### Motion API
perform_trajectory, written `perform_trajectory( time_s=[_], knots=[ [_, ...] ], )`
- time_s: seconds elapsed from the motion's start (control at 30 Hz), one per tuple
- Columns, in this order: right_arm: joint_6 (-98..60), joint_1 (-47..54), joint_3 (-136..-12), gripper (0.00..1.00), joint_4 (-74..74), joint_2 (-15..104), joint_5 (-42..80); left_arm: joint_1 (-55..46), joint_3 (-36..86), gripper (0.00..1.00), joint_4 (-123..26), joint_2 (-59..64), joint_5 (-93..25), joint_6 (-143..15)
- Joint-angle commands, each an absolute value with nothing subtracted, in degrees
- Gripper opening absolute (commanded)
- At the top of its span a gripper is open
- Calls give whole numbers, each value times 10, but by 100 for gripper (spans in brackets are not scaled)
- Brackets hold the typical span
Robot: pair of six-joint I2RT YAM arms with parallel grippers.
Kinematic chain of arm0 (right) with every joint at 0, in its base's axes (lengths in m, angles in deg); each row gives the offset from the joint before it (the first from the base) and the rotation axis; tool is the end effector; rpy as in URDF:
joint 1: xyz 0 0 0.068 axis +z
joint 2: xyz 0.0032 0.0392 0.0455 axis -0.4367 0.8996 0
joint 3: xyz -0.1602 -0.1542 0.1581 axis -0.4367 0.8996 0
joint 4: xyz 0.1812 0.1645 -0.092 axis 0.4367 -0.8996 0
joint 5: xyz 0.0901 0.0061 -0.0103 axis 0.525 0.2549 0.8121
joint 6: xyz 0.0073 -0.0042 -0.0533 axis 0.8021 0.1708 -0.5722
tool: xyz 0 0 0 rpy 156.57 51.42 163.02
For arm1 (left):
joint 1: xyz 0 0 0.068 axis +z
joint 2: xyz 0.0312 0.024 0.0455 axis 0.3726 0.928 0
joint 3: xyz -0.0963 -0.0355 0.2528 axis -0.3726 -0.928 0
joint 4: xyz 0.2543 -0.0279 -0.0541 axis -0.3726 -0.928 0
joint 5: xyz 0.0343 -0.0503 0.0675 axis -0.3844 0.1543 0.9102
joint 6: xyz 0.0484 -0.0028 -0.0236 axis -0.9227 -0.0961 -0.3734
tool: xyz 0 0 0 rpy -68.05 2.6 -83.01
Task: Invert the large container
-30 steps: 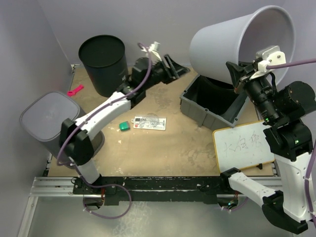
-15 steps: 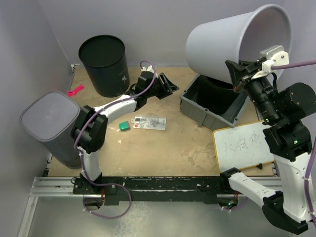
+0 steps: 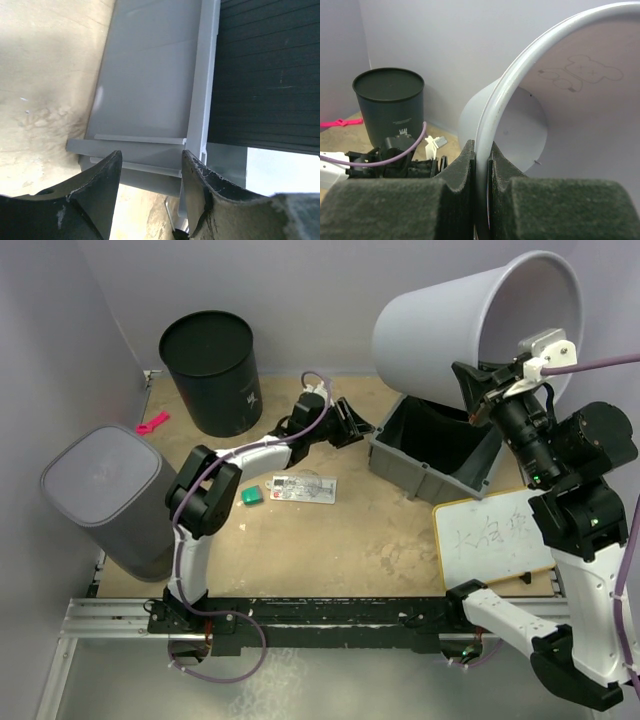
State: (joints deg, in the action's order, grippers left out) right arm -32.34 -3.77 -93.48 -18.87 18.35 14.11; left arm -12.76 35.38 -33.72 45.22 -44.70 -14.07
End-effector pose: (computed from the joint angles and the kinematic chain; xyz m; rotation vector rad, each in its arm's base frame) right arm 0.1113 0.0473 0.5720 -0.3437 1.1671 0.2646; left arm 0.3892 -0.2829 0.2150 -0.2591 2.1539 -1.3858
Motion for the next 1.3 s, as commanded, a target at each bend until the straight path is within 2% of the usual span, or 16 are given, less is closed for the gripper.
perform_trajectory(
  time_s=[0.0, 0.27, 0.53, 0.73, 0.97, 1.1, 1.27],
  knots=[
    [-333, -36, -937, 0, -109, 178, 156, -175, 358, 48, -287, 444, -493, -141],
    [-325, -36, -930, 0, -109, 185, 164, -214, 354, 47, -316, 428, -478, -158],
    [-304, -36, -916, 0, -114, 195, 175, -178, 334, 47, -403, 345, -434, -217],
    [-287, -36, -910, 0, -105, 205, 193, -140, 272, 47, -501, 236, -378, -280],
    [-229, -36, -930, 0, -65, 261, 300, -42, 185, 48, -599, 71, -319, -300],
    [-171, -36, -918, 0, -10, 305, 347, 3, 190, 48, -672, -22, -256, -318],
    [-73, -26, -876, 0, 116, 358, 392, 12, 209, 48, -724, -97, -160, -318]
  ],
)
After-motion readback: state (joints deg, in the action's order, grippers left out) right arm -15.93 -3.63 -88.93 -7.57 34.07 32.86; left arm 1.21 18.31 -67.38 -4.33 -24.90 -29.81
